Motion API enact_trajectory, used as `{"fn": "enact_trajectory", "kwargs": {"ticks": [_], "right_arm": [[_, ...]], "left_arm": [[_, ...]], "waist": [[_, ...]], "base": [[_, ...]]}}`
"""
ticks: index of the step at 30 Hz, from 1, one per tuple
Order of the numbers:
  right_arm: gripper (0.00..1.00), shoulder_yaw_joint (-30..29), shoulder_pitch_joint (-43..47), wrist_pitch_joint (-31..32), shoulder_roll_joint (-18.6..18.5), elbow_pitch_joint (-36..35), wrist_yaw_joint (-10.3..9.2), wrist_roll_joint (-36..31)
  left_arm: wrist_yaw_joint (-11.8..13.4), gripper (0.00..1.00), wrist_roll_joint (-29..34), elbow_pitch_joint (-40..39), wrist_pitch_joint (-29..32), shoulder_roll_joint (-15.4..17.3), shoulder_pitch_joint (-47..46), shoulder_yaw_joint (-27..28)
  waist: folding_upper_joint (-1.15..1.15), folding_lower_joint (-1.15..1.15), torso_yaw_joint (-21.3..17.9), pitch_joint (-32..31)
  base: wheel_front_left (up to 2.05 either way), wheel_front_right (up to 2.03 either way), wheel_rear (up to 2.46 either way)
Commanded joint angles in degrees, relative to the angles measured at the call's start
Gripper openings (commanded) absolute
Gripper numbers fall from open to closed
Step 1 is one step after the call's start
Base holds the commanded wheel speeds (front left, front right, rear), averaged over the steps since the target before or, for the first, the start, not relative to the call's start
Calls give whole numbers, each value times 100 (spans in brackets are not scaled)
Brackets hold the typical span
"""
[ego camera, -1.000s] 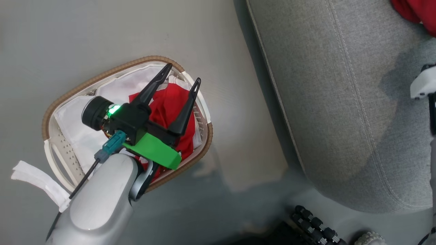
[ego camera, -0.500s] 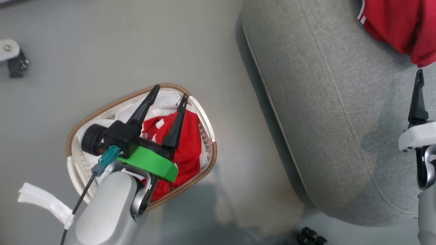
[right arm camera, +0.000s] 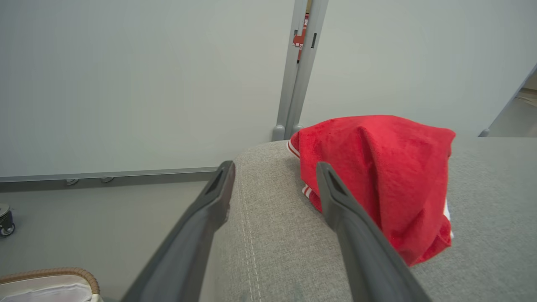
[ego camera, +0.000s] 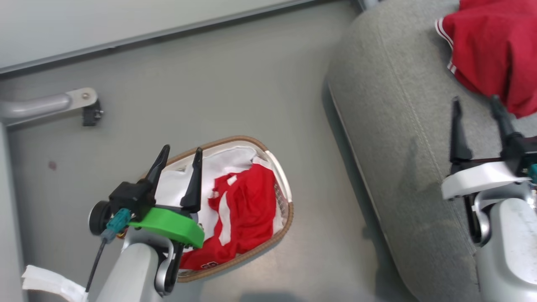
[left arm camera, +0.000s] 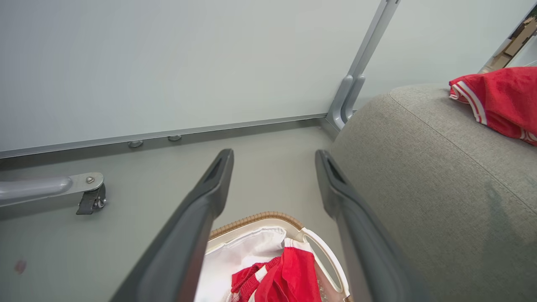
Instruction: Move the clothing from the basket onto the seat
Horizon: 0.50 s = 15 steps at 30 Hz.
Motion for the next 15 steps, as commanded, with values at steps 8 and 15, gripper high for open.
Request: {"fn": "enact_trajectory", "kwargs": {"ticks": [8,15], "right_arm": [[100,738,-69,-1,94,467,-8,79],[100,1110,48,-1,147,831,-8,283]], "left_arm": [[-17,100,278,370,-5,-110,384,731],[-17,100,514,600,-5,-216,606,1171]], "waist": [[0,0,754,-754],[0,0,987,-1077]], "base": [[0,0,0],[0,0,0]]}}
